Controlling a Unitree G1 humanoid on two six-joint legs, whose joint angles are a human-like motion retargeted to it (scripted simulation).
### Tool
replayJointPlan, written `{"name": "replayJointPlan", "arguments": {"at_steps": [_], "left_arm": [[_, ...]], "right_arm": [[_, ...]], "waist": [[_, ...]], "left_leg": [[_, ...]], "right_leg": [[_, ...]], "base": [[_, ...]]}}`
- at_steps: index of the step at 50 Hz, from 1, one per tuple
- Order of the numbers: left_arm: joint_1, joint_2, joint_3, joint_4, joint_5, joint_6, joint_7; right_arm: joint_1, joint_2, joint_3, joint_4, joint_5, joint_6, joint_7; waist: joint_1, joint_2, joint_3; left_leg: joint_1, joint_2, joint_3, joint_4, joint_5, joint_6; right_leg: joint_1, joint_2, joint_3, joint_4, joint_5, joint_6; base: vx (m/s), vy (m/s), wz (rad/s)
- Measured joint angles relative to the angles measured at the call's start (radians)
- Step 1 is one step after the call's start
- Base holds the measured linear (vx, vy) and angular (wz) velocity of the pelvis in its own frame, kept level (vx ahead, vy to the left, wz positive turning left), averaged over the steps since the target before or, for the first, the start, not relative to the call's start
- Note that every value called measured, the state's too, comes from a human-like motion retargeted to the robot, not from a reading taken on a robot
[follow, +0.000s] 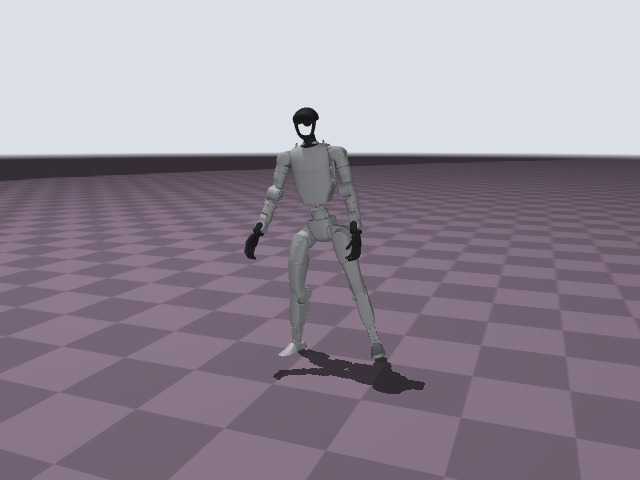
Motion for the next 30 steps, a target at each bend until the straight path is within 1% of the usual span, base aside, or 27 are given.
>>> {"name": "replayJointPlan", "arguments": {"at_steps": [5,8,10,12,14,18,20,23,27,30], "left_arm": [[-0.017,0.010,-0.002,-0.019,0.016,-0.035,0.091],[-0.022,0.013,-0.026,-0.050,0.002,-0.055,0.084],[-0.026,0.014,-0.044,-0.068,-0.008,-0.061,0.068],[-0.030,0.012,-0.061,-0.076,0.005,-0.062,0.061],[-0.036,0.009,-0.077,-0.074,0.010,-0.061,0.060],[-0.058,0.018,-0.118,-0.031,0.007,-0.045,0.036],[-0.070,0.036,-0.138,-0.005,0.037,-0.025,0.018],[-0.096,0.076,-0.144,0.016,0.082,0.014,0.018],[-0.115,0.124,-0.106,0.011,0.089,0.046,0.060],[-0.123,0.152,-0.067,0.003,0.071,0.050,0.070]], "right_arm": [[0.016,0.011,0.016,-0.017,0.013,-0.021,-0.032],[0.020,0.005,0.034,-0.002,0.002,-0.025,-0.020],[0.019,-0.002,0.044,0.009,-0.015,-0.024,-0.006],[0.018,-0.012,0.056,0.013,-0.031,-0.019,0.002],[0.016,-0.019,0.059,0.013,-0.067,-0.006,-0.002],[0.013,-0.006,0.043,0.002,-0.147,0.029,-0.023],[0.018,0.015,0.046,-0.013,-0.145,0.035,-0.027],[0.029,0.041,0.073,-0.058,-0.103,0.033,-0.038],[0.044,0.058,0.109,-0.110,-0.064,0.016,-0.067],[0.046,0.069,0.117,-0.113,-0.052,-0.001,-0.060]], "waist": [[0.000,-0.023,0.000],[0.006,-0.015,0.007],[0.006,-0.001,0.012],[-0.003,0.023,0.016],[-0.014,0.041,0.020],[-0.026,0.045,0.025],[-0.028,0.048,0.022],[-0.039,0.065,0.018],[-0.056,0.077,0.013],[-0.062,0.066,0.002]], "left_leg": [[-0.010,0.068,0.023,0.014,-0.003,0.011],[-0.014,0.087,-0.031,-0.004,-0.014,0.020],[-0.017,0.100,-0.083,-0.021,0.005,0.017],[-0.017,0.113,-0.120,-0.036,0.054,-0.001],[-0.010,0.115,-0.129,-0.045,0.083,-0.035],[0.013,0.070,-0.087,-0.058,0.063,-0.105],[0.020,0.051,-0.068,-0.063,0.065,-0.117],[0.016,0.046,-0.067,-0.069,0.074,-0.106],[0.008,0.040,-0.076,-0.071,0.065,-0.083],[0.004,0.018,-0.076,-0.078,0.062,-0.071]], "right_leg": [[0.000,-0.061,-0.011,-0.014,0.022,0.019],[0.005,-0.088,-0.012,-0.021,0.040,0.017],[0.007,-0.097,-0.013,-0.019,0.053,0.012],[0.011,-0.100,-0.011,-0.013,0.070,0.003],[0.011,-0.108,-0.011,-0.007,0.097,0.000],[-0.020,-0.145,-0.072,0.047,0.142,-0.004],[-0.044,-0.146,-0.134,0.114,0.115,-0.022],[-0.082,-0.107,-0.192,0.265,0.016,-0.071],[-0.132,0.004,-0.154,0.449,-0.127,-0.124],[-0.155,0.111,-0.116,0.503,-0.227,-0.142]], "base": [[-0.02,0.35,0.20],[-0.03,0.47,0.08],[-0.04,0.54,0.09],[-0.05,0.59,0.07],[-0.05,0.61,-0.03],[-0.06,0.58,-0.30],[-0.06,0.50,-0.33],[-0.07,0.41,-0.07],[-0.07,0.27,0.07],[-0.05,0.18,0.00]]}}
